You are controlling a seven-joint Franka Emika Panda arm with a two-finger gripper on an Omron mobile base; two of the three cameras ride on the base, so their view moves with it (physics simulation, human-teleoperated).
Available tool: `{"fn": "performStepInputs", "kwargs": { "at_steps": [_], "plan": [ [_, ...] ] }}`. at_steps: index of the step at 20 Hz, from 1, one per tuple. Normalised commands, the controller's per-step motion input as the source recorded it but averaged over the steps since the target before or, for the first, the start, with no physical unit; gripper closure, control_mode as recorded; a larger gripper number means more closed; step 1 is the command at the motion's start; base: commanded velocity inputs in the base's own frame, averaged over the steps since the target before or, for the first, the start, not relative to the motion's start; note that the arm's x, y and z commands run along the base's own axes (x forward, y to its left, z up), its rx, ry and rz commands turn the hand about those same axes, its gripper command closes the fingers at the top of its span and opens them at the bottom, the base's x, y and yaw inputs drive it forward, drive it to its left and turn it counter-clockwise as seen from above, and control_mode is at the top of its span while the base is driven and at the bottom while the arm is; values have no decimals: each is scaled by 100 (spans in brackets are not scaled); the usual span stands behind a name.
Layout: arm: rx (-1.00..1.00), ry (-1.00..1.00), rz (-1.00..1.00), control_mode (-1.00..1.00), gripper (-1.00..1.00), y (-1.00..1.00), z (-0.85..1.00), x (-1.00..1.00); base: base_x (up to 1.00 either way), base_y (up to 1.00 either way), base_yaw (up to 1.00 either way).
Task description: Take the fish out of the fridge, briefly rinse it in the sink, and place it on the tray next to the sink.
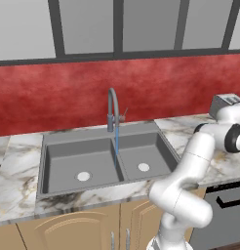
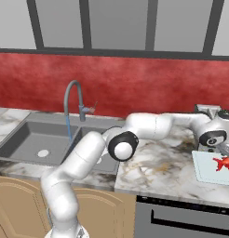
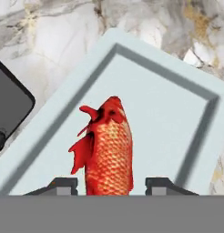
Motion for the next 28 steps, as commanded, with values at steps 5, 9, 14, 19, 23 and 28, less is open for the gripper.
{"fn": "performStepInputs", "kwargs": {
  "at_steps": [5, 9, 14, 19, 23, 28],
  "plan": [
    [0, -4, -8, -100, -100, 27, 93, 0, 0, 0, 0],
    [0, -4, -1, -100, -100, 59, 63, -31, 0, 0, 0],
    [-11, -10, 0, -100, -100, 100, -8, -100, 0, 0, 0],
    [-14, -3, 1, -100, -100, 100, -41, -100, 0, 0, 0],
    [-17, -3, 3, -100, -100, 100, -80, -100, 0, 0, 0],
    [-21, -4, 7, -100, -100, 100, -93, -100, 0, 0, 0]
  ]
}}
